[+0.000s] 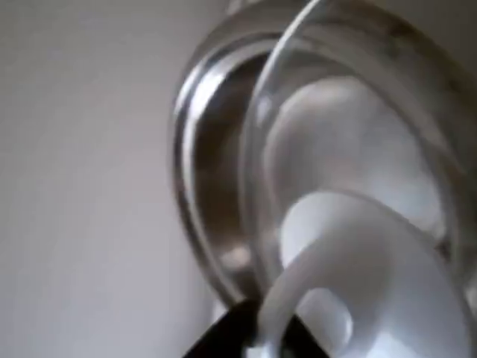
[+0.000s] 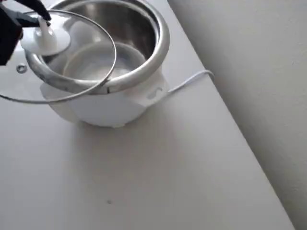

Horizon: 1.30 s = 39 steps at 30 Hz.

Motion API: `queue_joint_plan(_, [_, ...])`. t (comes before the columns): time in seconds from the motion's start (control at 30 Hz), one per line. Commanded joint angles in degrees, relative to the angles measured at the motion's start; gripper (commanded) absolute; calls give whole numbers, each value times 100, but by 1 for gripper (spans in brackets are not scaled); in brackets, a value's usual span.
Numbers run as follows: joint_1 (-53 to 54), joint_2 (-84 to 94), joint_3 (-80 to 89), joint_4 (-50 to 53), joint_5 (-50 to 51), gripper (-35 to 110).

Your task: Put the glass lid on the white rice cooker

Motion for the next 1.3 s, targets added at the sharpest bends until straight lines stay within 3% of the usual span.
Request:
queue_joint_plan(0.0, [-149, 765, -483, -1046, 79, 0])
queue_joint_plan(0.2, [-624, 571, -483, -1582, 466, 0])
queue_joint_plan(0.73, [-431, -422, -483, -2681, 580, 0])
queue_joint_plan(1.27, [-26, -1213, -492, -2944, 422, 0])
